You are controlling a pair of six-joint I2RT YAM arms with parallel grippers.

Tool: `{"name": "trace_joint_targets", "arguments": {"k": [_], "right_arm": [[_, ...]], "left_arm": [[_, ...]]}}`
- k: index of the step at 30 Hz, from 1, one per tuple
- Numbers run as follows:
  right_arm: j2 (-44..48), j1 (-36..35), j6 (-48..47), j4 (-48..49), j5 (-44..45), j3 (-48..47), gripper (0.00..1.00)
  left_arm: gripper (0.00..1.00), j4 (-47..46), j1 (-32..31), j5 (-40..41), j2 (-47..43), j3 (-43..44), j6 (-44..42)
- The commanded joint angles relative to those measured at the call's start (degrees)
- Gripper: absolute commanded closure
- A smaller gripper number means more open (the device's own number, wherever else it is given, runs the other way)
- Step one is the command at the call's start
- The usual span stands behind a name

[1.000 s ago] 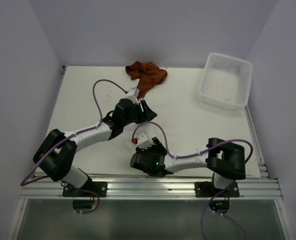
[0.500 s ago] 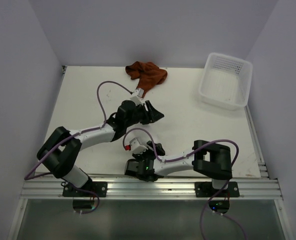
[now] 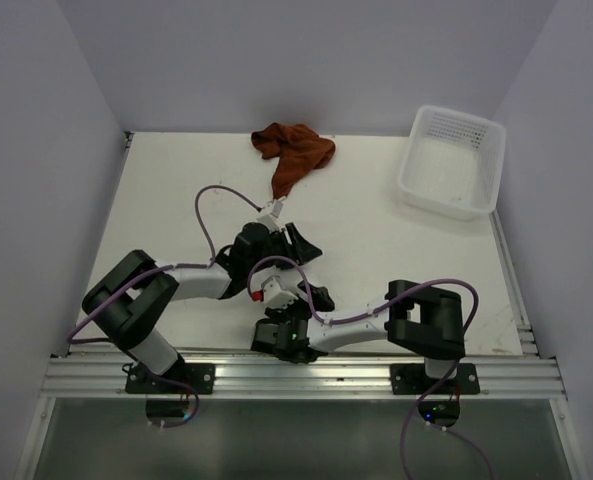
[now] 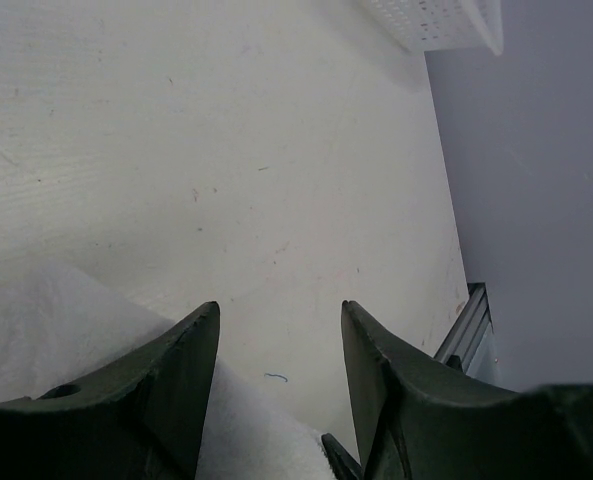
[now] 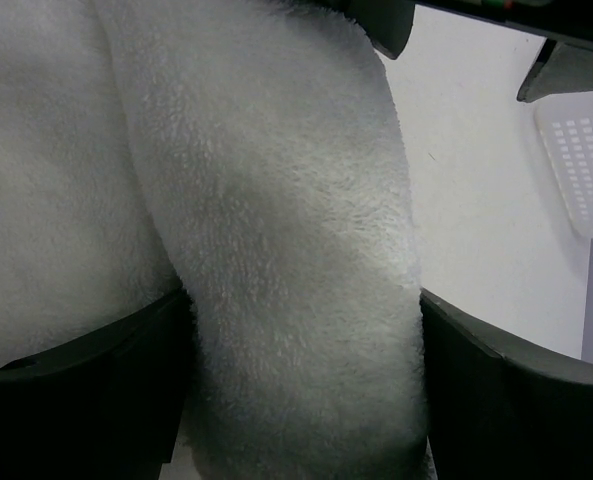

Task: Roll the towels
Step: Roll the towel

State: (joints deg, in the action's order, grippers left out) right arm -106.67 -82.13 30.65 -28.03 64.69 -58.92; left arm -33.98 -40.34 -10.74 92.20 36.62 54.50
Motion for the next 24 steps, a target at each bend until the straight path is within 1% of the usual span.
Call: {"name": "trace_joint_targets", "arguments": {"k": [1,3,4,7,10,13,14,15,17,18,19,20,21,24], "right_arm": [[1.55,-0.05,2.83,-2.03,-1.58,-1.29,0.16],[2.52,0.04,2.92,-1.33,-1.93,-1.46,0.10],[3.57,0.12,3.27,-1.24,-2.89,-1.64,0.05],[6.20,0.83,3.18,0.78,-7.18,-0.85,0.01],[12.09,1.27,2.92,4.12,-10.10,2.13,0.01],[18.77,2.05,1.96,6.58,-15.27,5.47,0.01],[20.78,2.23,1.26,7.02,-18.68,6.87,0.01],[24.37,2.50,0.73,8.94,-20.55,7.75,0.01],[28.43,3.11,0.11,10.80,-24.76,10.99,0.01],[30.10,3.81,-0.15,12.98,-30.44,12.15,0.01],[33.17,6.17,0.19,13.70,-33.89,13.11,0.01],[34.33,7.41,1.59,14.40,-36.36,15.30,0.01],[35.73,10.03,2.12,15.97,-41.00,16.37,0.01],[39.34,13.82,3.45,18.70,-46.30,19.88,0.01]], "left_arm": [[0.44,-0.83,-0.62,1.69,2.01,-2.17,0.26],[0.44,-1.00,-0.79,1.86,2.45,-2.69,0.17],[0.44,-1.09,-0.88,2.30,2.54,-3.13,0.17],[0.44,-1.53,-0.97,3.09,2.63,-4.19,0.43],[0.44,-1.71,-1.06,3.71,2.19,-5.15,0.43],[0.44,-1.18,-0.97,4.32,1.49,-5.42,0.17],[0.44,-1.01,-0.97,4.50,1.31,-5.59,-0.01],[0.44,-0.83,-0.97,4.76,1.23,-5.60,-0.10],[0.44,-0.57,-0.97,4.85,1.05,-5.68,-0.27],[0.44,-0.56,-0.97,4.94,0.96,-5.60,-0.36],[0.44,-0.48,-0.97,5.12,1.05,-5.68,-0.27],[0.44,-0.48,-0.97,5.20,1.05,-5.68,-0.36],[0.44,-0.48,-0.97,5.21,1.05,-5.68,-0.45],[0.45,-0.30,-0.97,5.38,0.96,-6.03,-0.53]]}}
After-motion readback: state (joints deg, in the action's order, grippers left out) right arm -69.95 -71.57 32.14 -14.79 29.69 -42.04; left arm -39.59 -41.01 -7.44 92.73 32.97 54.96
